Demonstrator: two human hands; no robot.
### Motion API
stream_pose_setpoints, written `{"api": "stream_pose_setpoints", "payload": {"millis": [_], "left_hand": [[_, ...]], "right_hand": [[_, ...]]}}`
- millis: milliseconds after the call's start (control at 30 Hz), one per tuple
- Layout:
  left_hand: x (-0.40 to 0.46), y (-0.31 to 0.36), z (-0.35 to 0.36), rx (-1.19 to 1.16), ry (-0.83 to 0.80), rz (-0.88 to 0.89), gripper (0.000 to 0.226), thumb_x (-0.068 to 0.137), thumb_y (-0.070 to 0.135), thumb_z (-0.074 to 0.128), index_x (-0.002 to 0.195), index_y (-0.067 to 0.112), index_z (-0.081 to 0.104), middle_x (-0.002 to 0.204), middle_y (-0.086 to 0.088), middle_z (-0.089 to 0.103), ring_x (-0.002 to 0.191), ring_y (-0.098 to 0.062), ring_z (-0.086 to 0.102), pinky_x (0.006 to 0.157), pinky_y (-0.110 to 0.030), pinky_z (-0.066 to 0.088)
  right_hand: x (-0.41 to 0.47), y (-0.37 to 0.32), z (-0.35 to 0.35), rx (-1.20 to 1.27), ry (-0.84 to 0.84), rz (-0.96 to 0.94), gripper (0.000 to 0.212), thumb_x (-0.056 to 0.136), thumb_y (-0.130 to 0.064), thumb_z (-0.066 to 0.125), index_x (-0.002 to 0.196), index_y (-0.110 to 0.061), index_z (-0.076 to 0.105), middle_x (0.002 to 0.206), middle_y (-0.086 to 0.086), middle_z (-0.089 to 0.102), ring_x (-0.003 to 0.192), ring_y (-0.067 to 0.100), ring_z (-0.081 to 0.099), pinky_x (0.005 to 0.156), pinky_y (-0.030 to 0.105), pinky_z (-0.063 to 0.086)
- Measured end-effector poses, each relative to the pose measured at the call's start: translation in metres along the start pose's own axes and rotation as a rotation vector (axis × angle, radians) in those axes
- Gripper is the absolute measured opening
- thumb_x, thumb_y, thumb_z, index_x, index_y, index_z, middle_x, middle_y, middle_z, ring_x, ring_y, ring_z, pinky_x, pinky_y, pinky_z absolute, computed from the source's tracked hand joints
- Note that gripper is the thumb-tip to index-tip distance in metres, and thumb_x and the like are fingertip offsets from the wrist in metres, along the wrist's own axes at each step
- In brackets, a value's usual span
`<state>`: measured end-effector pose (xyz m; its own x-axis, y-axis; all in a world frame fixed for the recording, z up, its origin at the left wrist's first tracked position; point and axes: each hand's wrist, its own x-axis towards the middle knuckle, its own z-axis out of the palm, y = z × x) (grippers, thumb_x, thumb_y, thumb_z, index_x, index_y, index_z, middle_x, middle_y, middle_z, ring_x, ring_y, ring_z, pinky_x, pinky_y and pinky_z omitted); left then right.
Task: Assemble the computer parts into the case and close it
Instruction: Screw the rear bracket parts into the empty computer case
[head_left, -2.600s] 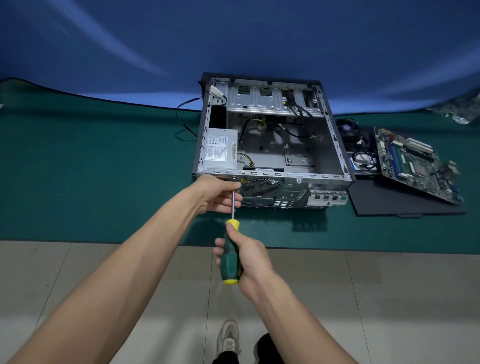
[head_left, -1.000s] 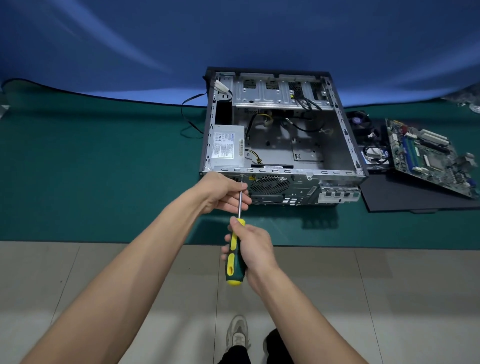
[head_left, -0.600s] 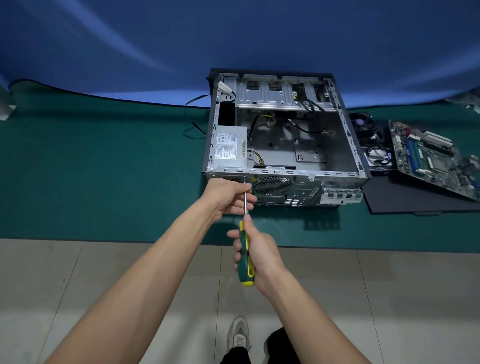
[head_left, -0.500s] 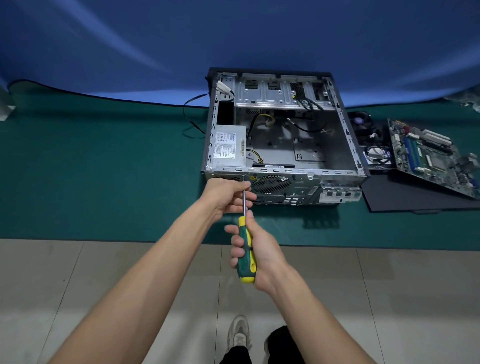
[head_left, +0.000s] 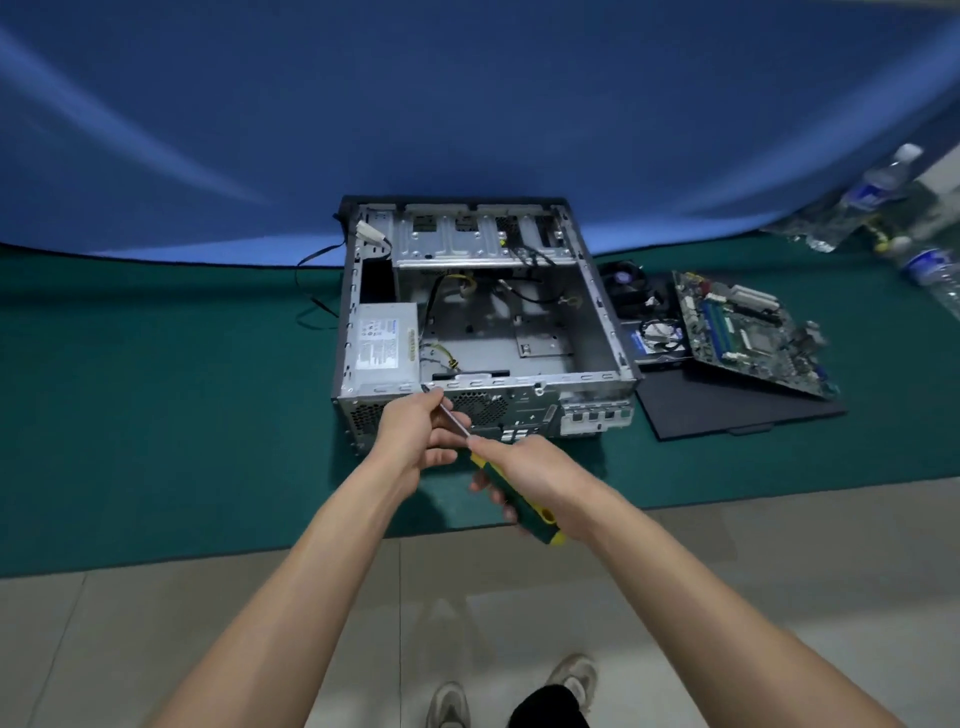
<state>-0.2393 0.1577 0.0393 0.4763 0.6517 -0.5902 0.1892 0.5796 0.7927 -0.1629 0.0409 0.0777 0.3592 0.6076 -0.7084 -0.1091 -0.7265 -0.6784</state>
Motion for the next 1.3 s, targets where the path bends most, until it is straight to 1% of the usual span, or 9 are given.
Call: {"api": "stream_pose_setpoints", "payload": {"millis": [133, 267, 433, 533, 667, 933, 1033, 1133, 1300], "left_hand": [[0.002, 0.022, 0.03, 0.042, -0.012, 0.098, 0.029, 0.099, 0.027, 0.044, 0.08, 0.007, 0.054, 0.053, -0.005, 0.059, 0.035, -0.012, 0.05, 0.034, -0.017, 0.036], [0.012, 0.037, 0.072, 0.119, -0.055, 0.145, 0.03, 0.099, 0.023, 0.043, 0.076, 0.007, 0.054, 0.05, -0.003, 0.059, 0.034, -0.012, 0.048, 0.034, -0.016, 0.035], [0.038, 0.042, 0.128, 0.268, -0.075, 0.178, 0.03, 0.097, 0.015, 0.047, 0.069, 0.007, 0.053, 0.045, -0.002, 0.054, 0.033, -0.014, 0.045, 0.036, -0.019, 0.033], [0.06, 0.045, 0.16, 0.443, 0.005, 0.237, 0.036, 0.095, 0.015, 0.049, 0.059, 0.011, 0.045, 0.043, -0.001, 0.042, 0.035, -0.015, 0.037, 0.04, -0.023, 0.03], [0.092, 0.051, 0.2, 0.736, 0.199, 0.368, 0.041, 0.088, 0.018, 0.051, 0.054, 0.018, 0.028, 0.043, 0.009, 0.026, 0.043, -0.013, 0.027, 0.048, -0.024, 0.026], [0.151, 0.046, 0.26, 1.008, 0.432, 0.448, 0.035, 0.083, 0.021, 0.051, 0.054, 0.016, 0.031, 0.047, 0.004, 0.037, 0.048, -0.017, 0.037, 0.046, -0.026, 0.022], [0.16, 0.039, 0.266, 1.153, 0.507, 0.501, 0.042, 0.083, 0.018, 0.053, 0.052, 0.018, 0.025, 0.047, 0.006, 0.033, 0.048, -0.022, 0.034, 0.046, -0.028, 0.017], [0.166, 0.035, 0.265, 1.189, 0.533, 0.507, 0.038, 0.082, 0.015, 0.056, 0.055, 0.017, 0.029, 0.05, 0.003, 0.036, 0.05, -0.025, 0.036, 0.05, -0.028, 0.022], [0.169, 0.032, 0.264, 1.198, 0.536, 0.53, 0.04, 0.081, 0.015, 0.056, 0.055, 0.018, 0.026, 0.049, 0.001, 0.038, 0.049, -0.025, 0.035, 0.049, -0.029, 0.02]], "right_hand": [[0.0, -0.016, -0.04, -0.119, 0.102, -0.132, 0.05, 0.091, -0.05, 0.053, 0.07, -0.006, 0.064, 0.051, 0.003, 0.052, 0.041, 0.018, 0.046, 0.041, 0.022, 0.036], [0.013, -0.027, -0.086, -0.457, 0.334, -0.226, 0.053, 0.09, -0.058, 0.045, 0.068, -0.011, 0.053, 0.062, 0.002, 0.06, 0.054, 0.024, 0.056, 0.057, 0.032, 0.045], [0.043, -0.031, -0.152, -0.35, 0.413, -0.31, 0.058, 0.092, -0.058, 0.043, 0.074, -0.005, 0.056, 0.062, 0.003, 0.055, 0.061, 0.025, 0.054, 0.061, 0.033, 0.042], [0.069, -0.026, -0.188, -0.225, 0.397, -0.342, 0.05, 0.097, -0.052, 0.037, 0.073, -0.01, 0.05, 0.071, 0.008, 0.061, 0.066, 0.024, 0.055, 0.065, 0.035, 0.041], [0.107, -0.015, -0.227, -0.129, 0.35, -0.307, 0.048, 0.098, -0.045, 0.038, 0.093, -0.002, 0.06, 0.079, 0.011, 0.063, 0.067, 0.023, 0.055, 0.063, 0.033, 0.039], [0.178, 0.011, -0.263, -0.05, 0.235, -0.161, 0.03, 0.096, -0.032, 0.05, 0.08, -0.008, 0.056, 0.073, 0.009, 0.063, 0.065, 0.025, 0.06, 0.071, 0.042, 0.052], [0.199, 0.017, -0.269, -0.164, 0.232, -0.118, 0.029, 0.091, -0.031, 0.054, 0.068, -0.014, 0.051, 0.071, 0.009, 0.064, 0.067, 0.026, 0.06, 0.066, 0.034, 0.049], [0.215, 0.019, -0.268, -0.325, 0.209, -0.07, 0.039, 0.087, -0.034, 0.059, 0.056, -0.018, 0.041, 0.056, 0.001, 0.047, 0.057, 0.02, 0.046, 0.052, 0.029, 0.033], [0.234, 0.016, -0.253, -0.592, 0.177, -0.026, 0.025, 0.091, -0.033, 0.055, 0.077, -0.013, 0.054, 0.082, 0.006, 0.059, 0.078, 0.026, 0.056, 0.061, 0.026, 0.038]]}}
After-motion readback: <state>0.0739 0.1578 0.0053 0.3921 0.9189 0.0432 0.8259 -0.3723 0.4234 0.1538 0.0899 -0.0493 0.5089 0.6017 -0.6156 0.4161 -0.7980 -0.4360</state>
